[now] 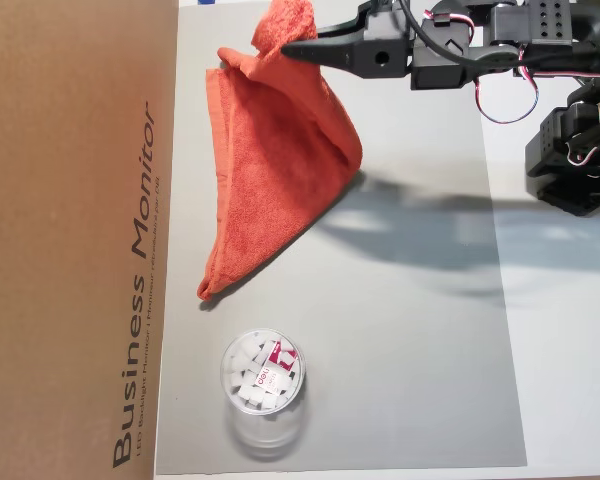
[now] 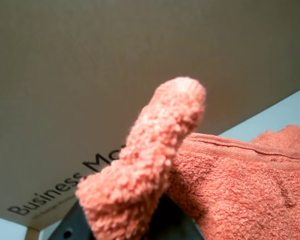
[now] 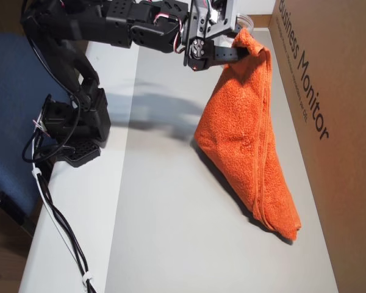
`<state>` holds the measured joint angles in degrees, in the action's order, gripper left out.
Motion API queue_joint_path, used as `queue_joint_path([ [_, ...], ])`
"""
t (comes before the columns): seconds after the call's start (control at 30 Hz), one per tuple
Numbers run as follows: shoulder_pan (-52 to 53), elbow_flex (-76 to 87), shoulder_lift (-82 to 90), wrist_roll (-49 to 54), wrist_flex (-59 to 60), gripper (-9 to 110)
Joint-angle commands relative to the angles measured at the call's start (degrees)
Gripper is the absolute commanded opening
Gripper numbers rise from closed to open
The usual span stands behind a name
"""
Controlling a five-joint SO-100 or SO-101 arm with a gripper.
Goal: Fold the blanket.
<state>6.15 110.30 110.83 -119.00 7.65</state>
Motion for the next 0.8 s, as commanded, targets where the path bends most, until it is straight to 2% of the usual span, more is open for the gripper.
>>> queue_joint_path([
  [0.0,-1.32,-4.57,-0.62,2.29,-1.05,0],
  [0.33,-3.16,-9.32,-9.14,3.52,-1.05,0],
  [0.77,-8.79,-21.88,-25.40,13.45,-1.05,0],
])
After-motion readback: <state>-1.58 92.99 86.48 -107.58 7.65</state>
